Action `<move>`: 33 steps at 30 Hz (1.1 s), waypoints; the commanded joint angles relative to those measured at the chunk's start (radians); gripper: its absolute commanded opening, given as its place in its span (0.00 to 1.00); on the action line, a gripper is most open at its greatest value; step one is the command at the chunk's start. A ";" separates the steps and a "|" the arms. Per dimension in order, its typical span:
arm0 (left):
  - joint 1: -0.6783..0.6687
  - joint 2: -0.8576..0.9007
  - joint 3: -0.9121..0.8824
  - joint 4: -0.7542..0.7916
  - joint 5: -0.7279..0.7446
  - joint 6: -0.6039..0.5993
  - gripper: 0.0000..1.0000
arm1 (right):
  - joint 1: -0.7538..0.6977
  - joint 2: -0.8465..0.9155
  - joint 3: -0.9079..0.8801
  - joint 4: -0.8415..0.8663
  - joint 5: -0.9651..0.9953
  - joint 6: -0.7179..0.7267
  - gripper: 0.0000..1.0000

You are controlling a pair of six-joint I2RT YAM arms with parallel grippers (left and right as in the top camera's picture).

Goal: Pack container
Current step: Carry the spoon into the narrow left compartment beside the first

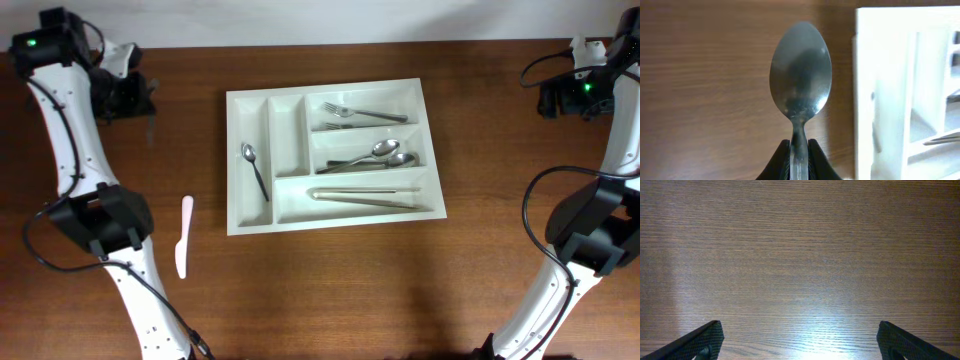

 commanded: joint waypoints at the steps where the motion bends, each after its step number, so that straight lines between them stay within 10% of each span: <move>1: -0.075 -0.006 0.021 -0.004 0.043 -0.072 0.02 | 0.001 0.007 -0.006 0.000 -0.012 -0.003 0.99; 33: -0.381 -0.006 -0.241 -0.001 -0.153 -0.347 0.07 | 0.001 0.007 -0.006 0.000 -0.013 -0.003 0.99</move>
